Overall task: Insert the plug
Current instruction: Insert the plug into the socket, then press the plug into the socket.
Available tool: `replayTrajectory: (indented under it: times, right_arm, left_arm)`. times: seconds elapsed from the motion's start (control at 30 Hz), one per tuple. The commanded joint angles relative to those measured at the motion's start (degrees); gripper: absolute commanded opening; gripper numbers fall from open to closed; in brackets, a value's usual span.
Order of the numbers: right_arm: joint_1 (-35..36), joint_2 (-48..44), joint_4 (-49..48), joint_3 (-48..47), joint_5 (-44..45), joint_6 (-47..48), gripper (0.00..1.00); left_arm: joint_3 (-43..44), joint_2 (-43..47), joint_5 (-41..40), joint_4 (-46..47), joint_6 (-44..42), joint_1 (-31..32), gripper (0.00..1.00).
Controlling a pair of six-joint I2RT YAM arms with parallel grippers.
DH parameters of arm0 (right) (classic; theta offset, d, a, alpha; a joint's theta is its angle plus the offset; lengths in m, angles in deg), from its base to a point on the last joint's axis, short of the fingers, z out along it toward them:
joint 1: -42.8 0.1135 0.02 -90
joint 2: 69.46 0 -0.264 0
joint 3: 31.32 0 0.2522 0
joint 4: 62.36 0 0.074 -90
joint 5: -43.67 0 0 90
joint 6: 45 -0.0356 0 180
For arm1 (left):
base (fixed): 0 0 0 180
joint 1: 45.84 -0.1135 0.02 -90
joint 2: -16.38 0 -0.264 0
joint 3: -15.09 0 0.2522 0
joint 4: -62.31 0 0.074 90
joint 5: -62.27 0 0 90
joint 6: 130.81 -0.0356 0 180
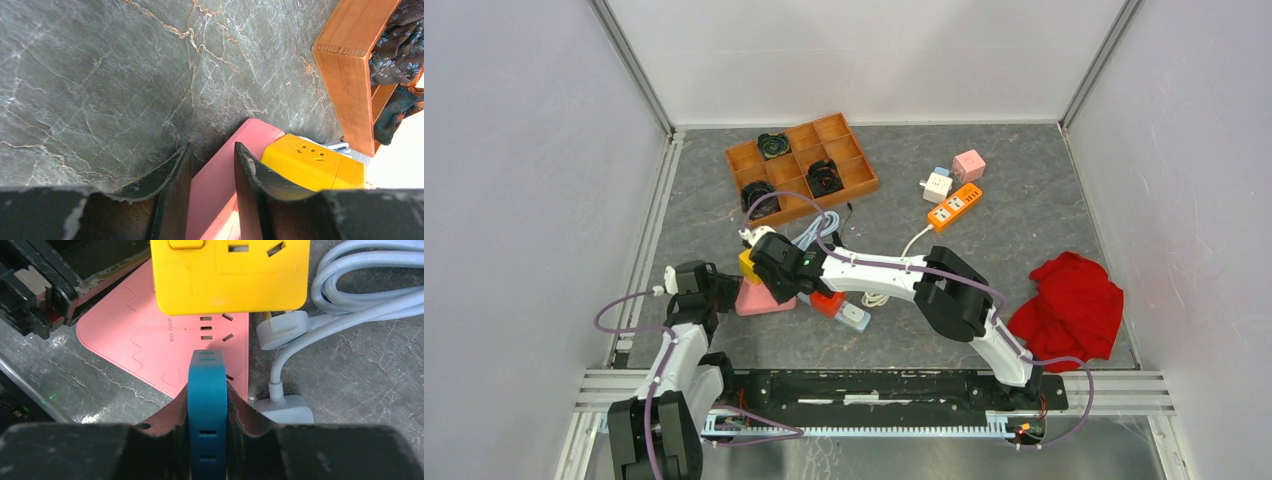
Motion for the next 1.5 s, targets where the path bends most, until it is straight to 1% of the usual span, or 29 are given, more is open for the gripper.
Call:
replayTrajectory:
  times: [0.0,0.13,0.2,0.3,0.33,0.43,0.5,0.8,0.97,1.0,1.13,1.2,1.3,1.4,1.47]
  right_arm:
    - [-0.1,-0.9,-2.5,-1.5,0.2,1.9,0.39]
    - [-0.7,-1.8,-1.5,-4.7,1.4,2.7,0.51]
    - [-1.2,-2.4,-1.4,-5.4,1.3,2.8,0.54]
    - [-2.2,-3.4,-1.6,-5.0,1.0,3.3,0.55]
    - [-2.4,-3.9,-1.8,-4.5,0.8,3.4,0.55]
    - [-3.0,-5.4,-2.9,-2.2,0.3,3.3,0.49]
    - [-3.2,-6.2,-3.8,-0.5,-0.3,3.2,0.48]
    - [-3.2,-8.7,-6.7,6.1,-3.9,3.2,0.49]
    - [-3.2,-9.0,-7.9,7.8,-5.2,3.4,0.52]
    - [-3.1,-9.0,-8.2,8.0,-5.3,3.4,0.51]
    - [-3.1,-8.3,-8.4,7.8,-5.9,4.2,0.36]
    - [-2.9,-8.1,-8.3,7.9,-5.9,4.3,0.33]
    - [-2.6,-7.8,-8.4,8.1,-5.8,4.3,0.32]
    - [-2.1,-7.5,-8.0,7.7,-5.5,4.5,0.36]
    - [-1.8,-7.4,-7.7,7.6,-5.0,4.7,0.35]
  left_arm:
    - [1.7,0.2,2.2,-2.7,-1.5,0.5,0.44]
    - [2.7,1.6,0.5,-5.3,-2.4,0.6,0.47]
    - [3.1,2.3,-0.2,-6.2,-2.6,0.6,0.48]
    - [4.2,2.7,-1.1,-7.0,-3.3,0.6,0.49]
    - [4.5,2.7,-1.4,-7.4,-3.4,0.6,0.49]
    - [5.2,2.4,-1.7,-7.8,-4.0,0.6,0.5]
    - [5.2,2.4,-1.9,-7.9,-4.1,0.5,0.5]
    - [5.0,2.7,-1.9,-7.9,-3.9,0.5,0.5]
    - [4.9,2.5,-1.9,-7.7,-3.8,0.6,0.5]
    - [4.9,2.4,-1.9,-7.6,-3.8,0.6,0.5]
    - [4.9,2.5,-1.9,-7.7,-3.8,0.5,0.5]
    - [4.7,2.6,-1.9,-7.6,-3.8,0.5,0.5]
    - [4.6,2.7,-1.9,-7.7,-3.9,0.6,0.5]
    - [4.6,2.8,-1.9,-7.6,-3.9,0.6,0.5]
    - [4.7,2.8,-1.9,-7.5,-3.9,0.6,0.5]
